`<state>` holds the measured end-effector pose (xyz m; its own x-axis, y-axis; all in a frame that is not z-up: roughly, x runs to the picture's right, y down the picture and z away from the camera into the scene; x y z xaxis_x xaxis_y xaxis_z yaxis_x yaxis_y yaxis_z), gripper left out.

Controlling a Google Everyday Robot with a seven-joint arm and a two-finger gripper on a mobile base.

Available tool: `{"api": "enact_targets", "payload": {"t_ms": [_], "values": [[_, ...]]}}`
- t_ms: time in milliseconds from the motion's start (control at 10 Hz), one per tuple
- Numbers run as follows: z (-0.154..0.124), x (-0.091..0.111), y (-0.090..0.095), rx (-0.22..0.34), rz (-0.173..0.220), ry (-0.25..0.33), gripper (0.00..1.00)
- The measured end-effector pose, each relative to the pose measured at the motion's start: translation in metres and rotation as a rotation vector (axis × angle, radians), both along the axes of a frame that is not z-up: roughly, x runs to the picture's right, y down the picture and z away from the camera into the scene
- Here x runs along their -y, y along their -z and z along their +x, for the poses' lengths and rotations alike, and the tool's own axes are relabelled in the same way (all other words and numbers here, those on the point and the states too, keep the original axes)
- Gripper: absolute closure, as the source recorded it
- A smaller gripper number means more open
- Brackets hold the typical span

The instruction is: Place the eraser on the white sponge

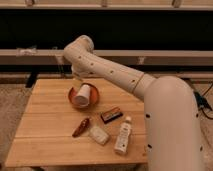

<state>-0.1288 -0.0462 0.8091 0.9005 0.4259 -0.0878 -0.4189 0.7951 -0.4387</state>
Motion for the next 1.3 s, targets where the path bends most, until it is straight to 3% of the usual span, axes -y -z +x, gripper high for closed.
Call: {"api": "enact_targets", "payload": {"t_ms": [700, 900, 1300], "values": [[0.0, -0.002, 0.002, 0.014, -0.009, 0.023, 0.2], [0.018, -0.013, 0.009, 0.005, -0.037, 0.053, 0.2], [0.083, -0.056, 0.033, -0.05, -0.107, 0.031, 0.2]]}}
